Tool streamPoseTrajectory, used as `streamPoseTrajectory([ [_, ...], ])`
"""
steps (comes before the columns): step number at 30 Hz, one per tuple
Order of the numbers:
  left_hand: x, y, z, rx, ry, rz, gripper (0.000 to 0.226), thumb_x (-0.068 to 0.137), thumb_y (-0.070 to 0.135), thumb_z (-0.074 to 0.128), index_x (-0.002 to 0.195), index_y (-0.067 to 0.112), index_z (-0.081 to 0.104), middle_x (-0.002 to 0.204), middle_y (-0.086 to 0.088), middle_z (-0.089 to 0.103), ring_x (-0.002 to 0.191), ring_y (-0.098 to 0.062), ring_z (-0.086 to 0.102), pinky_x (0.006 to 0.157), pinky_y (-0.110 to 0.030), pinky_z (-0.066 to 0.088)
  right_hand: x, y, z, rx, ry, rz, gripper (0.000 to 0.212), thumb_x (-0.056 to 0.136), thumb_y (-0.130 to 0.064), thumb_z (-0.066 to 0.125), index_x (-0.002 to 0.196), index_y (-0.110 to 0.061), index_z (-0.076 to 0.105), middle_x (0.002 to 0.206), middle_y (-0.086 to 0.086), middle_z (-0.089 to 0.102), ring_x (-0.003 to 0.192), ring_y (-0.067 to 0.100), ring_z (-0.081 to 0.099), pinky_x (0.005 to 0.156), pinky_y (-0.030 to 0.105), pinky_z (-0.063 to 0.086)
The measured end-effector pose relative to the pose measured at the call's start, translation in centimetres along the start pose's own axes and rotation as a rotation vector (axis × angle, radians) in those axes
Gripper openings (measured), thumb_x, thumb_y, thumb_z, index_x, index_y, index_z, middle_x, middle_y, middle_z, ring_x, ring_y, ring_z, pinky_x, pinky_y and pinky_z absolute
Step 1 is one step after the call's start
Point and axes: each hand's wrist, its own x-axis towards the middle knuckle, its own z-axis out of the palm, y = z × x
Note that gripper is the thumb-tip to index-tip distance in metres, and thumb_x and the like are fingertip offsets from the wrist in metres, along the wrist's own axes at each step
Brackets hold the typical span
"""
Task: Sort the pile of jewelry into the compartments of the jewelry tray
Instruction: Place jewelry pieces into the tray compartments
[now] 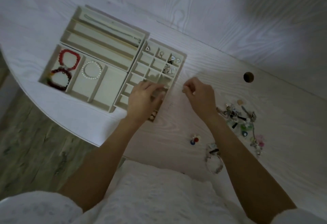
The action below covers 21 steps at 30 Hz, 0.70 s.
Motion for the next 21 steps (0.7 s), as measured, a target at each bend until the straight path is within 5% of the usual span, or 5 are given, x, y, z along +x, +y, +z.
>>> streamPoseTrajectory([
  [6, 4.0, -3.5, -2.8, 0.039, 0.148, -0.105, 0.023, 0.089, 0.027, 0.060, 0.109, 0.018, 0.068, 0.099, -0.003, 0.066, 0.092, -0.026, 0.055, 0.081, -0.034, 0.039, 7.2, -4.4, 1.8, 0.148, 0.042, -0.092, 0.007, 0.088, -0.011, 0.060, 0.091, -0.008, 0.065, 0.084, 0.003, 0.070, 0.081, 0.016, 0.066, 0.074, 0.036, 0.054],
  [16, 8.0, -4.8, -1.4, 0.234, 0.002, 0.055, 0.043, 0.086, 0.044, 0.042, 0.112, 0.021, 0.067, 0.112, 0.001, 0.063, 0.106, -0.024, 0.046, 0.080, -0.037, 0.031, 10.2, -2.9, 4.4, -0.038, 0.140, -0.146, 0.008, 0.077, -0.023, 0.069, 0.081, -0.020, 0.074, 0.102, 0.008, 0.057, 0.095, 0.029, 0.048, 0.079, 0.016, 0.026],
  [21, 8.0, -5.3, -1.3, 0.229, 0.015, 0.083, 0.040, 0.088, 0.041, 0.045, 0.114, 0.020, 0.066, 0.114, 0.000, 0.062, 0.107, -0.022, 0.042, 0.081, -0.034, 0.029, 10.9, -2.3, 5.0, -0.068, 0.151, -0.130, 0.012, 0.080, -0.027, 0.068, 0.084, -0.020, 0.075, 0.100, 0.005, 0.057, 0.094, 0.027, 0.048, 0.077, 0.018, 0.029],
])
